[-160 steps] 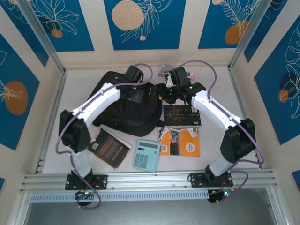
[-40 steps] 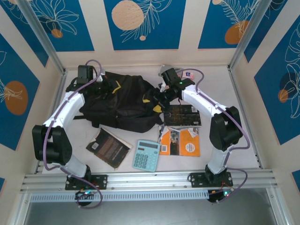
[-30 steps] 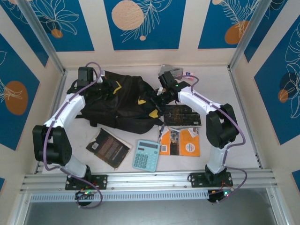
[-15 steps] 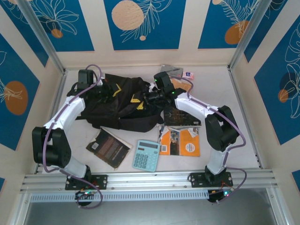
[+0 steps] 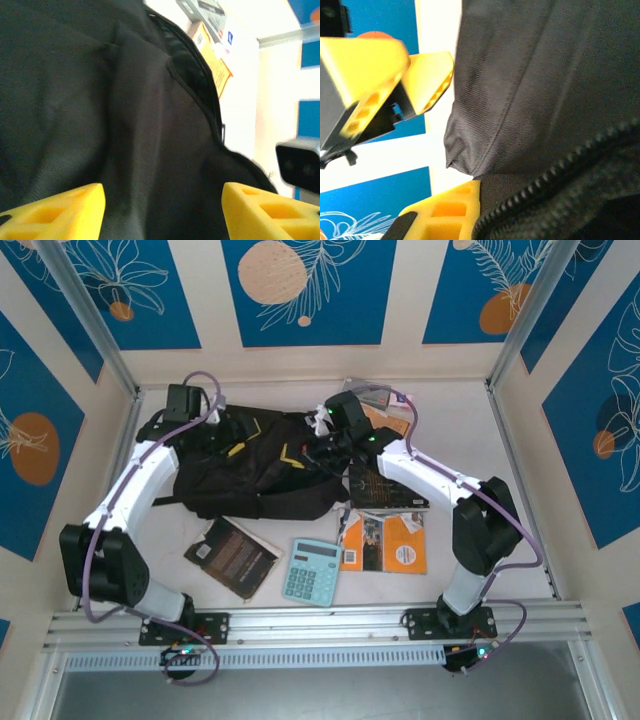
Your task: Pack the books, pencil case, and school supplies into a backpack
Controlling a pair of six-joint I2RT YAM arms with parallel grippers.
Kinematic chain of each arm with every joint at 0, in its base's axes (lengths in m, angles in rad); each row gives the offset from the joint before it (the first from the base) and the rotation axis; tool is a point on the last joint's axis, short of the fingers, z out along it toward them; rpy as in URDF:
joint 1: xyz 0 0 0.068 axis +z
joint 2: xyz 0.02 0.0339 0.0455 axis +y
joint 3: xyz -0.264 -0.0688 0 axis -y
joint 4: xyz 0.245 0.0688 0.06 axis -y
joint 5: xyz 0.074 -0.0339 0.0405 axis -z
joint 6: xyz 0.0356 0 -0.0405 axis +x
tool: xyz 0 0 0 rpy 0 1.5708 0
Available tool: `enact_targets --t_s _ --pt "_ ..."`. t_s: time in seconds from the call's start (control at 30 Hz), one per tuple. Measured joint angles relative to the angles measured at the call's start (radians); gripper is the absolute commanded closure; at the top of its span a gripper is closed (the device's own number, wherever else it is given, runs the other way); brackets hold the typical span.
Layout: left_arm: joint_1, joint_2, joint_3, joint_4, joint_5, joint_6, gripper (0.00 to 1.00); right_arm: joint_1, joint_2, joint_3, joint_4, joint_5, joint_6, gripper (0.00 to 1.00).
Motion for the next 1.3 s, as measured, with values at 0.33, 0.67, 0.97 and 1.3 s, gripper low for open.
enact_targets --t_s 0.33,0.67,0.97,1.3 --pt "-0.166 -0.375 -0.289 -0.013 -0.206 0.236 0.35 0.002 0.003 0.052 -0.010 -0.020 0.037 0.95" --pt "-0.338 -0.496 -0.468 0.104 -0.453 0.378 0.24 0.002 0.042 0.065 0.034 -0.075 0.121 0.95" --pt "-0.436 -0.341 -0.418 0.172 -0.679 0.526 0.28 -0.002 0.043 0.071 0.087 -0.085 0.167 0.94" --pt "-0.436 -0.241 -0.363 0.208 -0.791 0.539 0.84 -0.003 0.043 0.071 0.106 -0.077 0.216 0.83"
